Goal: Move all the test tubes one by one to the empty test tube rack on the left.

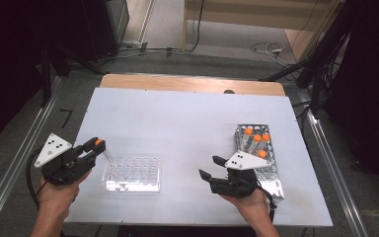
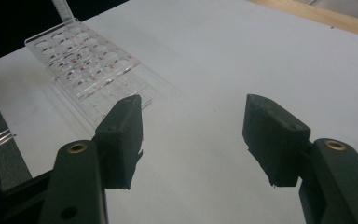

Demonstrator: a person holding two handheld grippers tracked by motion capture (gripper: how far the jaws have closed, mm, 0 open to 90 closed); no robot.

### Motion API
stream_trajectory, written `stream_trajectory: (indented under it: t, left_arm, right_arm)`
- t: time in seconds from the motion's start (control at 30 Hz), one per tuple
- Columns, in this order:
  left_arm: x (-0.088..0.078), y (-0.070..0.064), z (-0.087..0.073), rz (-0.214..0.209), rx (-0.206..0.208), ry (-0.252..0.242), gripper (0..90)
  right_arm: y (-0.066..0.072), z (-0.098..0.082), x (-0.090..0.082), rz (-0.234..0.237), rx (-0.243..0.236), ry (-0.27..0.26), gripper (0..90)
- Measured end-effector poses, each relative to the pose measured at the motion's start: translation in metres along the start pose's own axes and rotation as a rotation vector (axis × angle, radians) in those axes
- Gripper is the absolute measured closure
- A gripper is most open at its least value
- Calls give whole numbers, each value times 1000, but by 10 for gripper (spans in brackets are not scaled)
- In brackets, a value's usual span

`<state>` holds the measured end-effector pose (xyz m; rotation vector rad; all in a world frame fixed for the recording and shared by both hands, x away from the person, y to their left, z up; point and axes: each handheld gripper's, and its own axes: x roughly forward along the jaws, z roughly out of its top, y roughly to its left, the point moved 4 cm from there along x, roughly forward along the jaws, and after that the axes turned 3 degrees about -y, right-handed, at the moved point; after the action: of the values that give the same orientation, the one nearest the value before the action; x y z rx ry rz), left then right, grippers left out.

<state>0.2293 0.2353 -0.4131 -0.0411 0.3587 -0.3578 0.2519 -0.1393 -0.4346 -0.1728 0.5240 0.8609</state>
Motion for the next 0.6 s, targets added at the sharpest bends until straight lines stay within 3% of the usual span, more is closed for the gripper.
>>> stream_trajectory:
  t: [0.27, 0.6]
  left_arm:
    - [5, -5, -14, 18, 47, 50, 704]
    - [9, -8, -23, 24, 59, 79, 700]
  right_arm:
    - [-1, 0, -2, -3, 0, -6, 363]
    - [-1, -1, -1, -2, -3, -5, 363]
